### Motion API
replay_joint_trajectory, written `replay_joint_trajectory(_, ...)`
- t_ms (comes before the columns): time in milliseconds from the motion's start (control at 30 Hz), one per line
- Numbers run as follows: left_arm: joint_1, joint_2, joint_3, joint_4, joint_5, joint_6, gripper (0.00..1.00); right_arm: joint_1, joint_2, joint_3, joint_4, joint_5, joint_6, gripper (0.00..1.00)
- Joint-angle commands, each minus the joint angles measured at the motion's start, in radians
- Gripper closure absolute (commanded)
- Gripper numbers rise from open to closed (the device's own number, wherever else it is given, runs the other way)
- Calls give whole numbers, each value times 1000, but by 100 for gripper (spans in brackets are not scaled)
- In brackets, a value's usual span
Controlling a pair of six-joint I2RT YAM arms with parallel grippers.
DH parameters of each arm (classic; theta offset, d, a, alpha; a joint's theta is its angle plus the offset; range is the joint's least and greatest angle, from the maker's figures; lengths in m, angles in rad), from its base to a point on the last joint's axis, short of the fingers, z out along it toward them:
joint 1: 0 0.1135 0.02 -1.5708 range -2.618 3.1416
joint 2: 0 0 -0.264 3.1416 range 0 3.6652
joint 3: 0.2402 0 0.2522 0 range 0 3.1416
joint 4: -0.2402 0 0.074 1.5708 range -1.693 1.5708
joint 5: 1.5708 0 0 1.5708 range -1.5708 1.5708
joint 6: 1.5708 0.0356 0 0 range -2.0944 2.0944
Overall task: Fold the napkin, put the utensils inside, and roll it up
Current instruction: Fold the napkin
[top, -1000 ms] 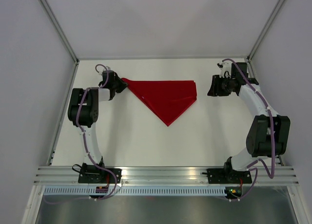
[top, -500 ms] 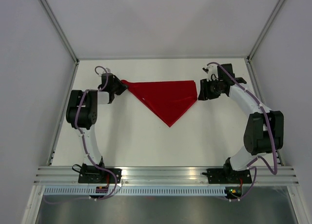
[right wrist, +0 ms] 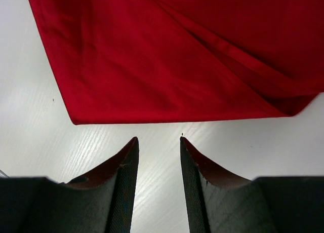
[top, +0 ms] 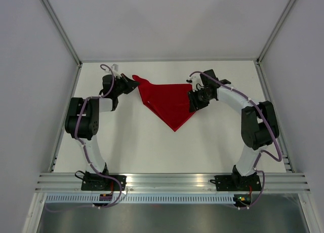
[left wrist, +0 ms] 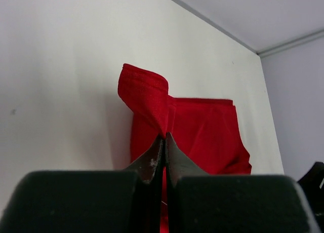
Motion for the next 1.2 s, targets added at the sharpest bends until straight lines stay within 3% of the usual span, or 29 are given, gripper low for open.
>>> replay_joint_trajectory(0,-28,-50,-12,105,140,94,98,29,11,38,-26,6,-10,56)
replay_joint_trajectory(433,-169,-125,7,-111,207,356,98,49,24,36,-34,-8,2,57)
replay_joint_trajectory(767,-275,-157,39,-350,77,557,98,50,3,21,-22,21,-6,57)
replay_joint_trajectory(1167,-401,-145,36,-484,-62,689,98,49,-23,13,-8,61,-10,57)
